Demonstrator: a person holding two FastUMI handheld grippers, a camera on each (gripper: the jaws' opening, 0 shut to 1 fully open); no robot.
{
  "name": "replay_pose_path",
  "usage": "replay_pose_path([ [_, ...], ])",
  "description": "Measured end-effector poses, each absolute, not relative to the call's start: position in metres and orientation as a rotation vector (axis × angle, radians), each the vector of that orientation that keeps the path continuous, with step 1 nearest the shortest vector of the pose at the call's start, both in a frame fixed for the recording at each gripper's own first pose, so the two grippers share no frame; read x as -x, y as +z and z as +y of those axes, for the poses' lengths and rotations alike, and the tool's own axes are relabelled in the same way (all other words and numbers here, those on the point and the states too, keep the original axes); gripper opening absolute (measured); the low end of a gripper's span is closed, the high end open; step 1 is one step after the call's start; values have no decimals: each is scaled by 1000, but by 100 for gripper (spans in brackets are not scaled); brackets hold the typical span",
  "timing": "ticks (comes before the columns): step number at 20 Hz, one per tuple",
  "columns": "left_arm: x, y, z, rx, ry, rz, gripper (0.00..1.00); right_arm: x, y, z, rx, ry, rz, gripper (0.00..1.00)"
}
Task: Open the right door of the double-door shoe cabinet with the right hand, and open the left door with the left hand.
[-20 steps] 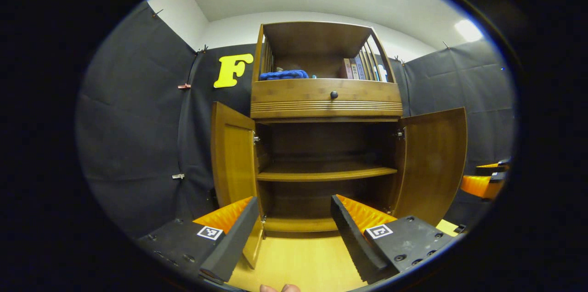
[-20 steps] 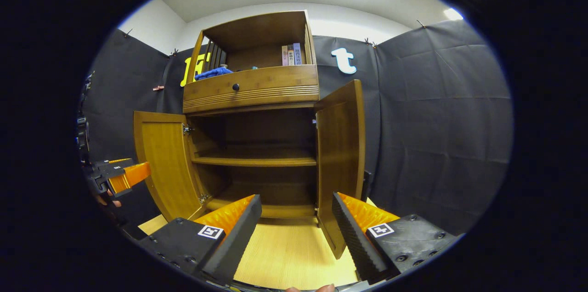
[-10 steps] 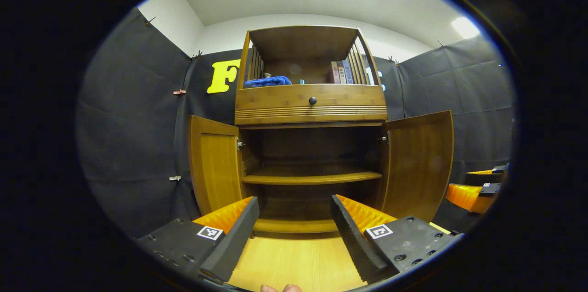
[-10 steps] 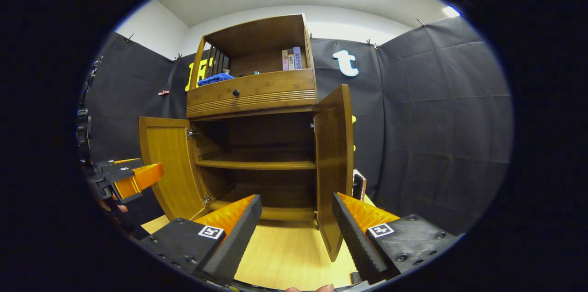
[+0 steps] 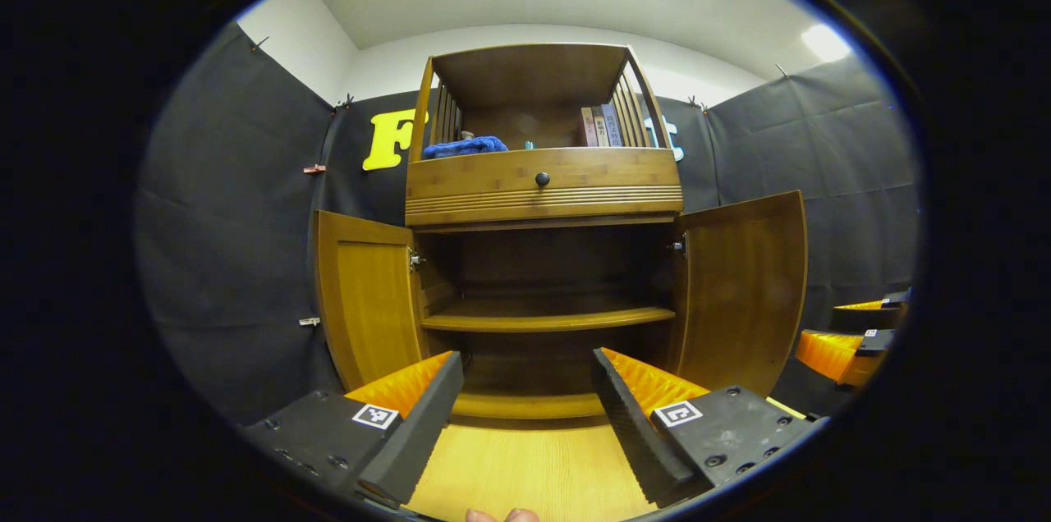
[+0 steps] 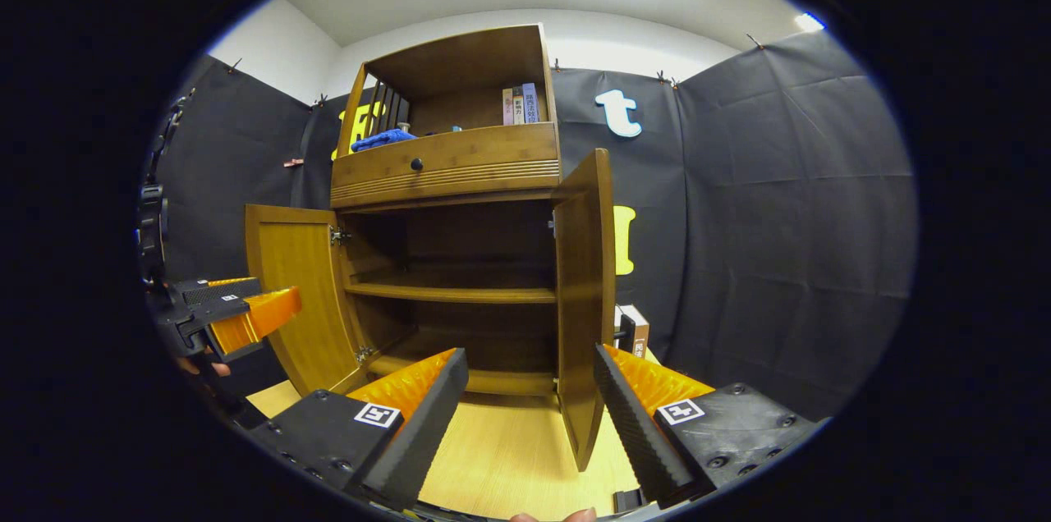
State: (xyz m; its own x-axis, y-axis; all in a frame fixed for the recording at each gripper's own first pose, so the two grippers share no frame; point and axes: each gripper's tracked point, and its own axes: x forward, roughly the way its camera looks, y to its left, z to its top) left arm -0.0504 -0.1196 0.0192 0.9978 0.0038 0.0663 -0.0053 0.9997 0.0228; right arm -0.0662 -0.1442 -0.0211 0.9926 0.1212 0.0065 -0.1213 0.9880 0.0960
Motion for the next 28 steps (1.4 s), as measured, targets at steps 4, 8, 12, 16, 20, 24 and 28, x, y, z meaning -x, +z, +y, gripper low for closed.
replay_pose_path([
  [4, 45, 17, -119, -26, 10, -63, 97, 60, -20, -144, -86, 127, -5, 98],
  [8, 40, 20, -120, -29, 9, -66, 98, 56, -21, -145, -86, 128, -5, 100],
  [12, 37, 23, -120, -33, 8, -70, 98, 54, -23, -147, -82, 124, -5, 98],
  [16, 34, 20, -123, -37, 0, -66, 97, 53, -25, -150, -83, 119, 0, 98],
  [20, 33, 20, -127, -41, -9, -67, 98, 52, -25, -152, -84, 114, 0, 98],
  [24, 33, 20, -127, -44, -11, -65, 97, 52, -26, -153, -82, 112, 2, 100],
  [28, 33, 19, -126, -47, -11, -62, 98, 52, -26, -153, -85, 112, 2, 98],
])
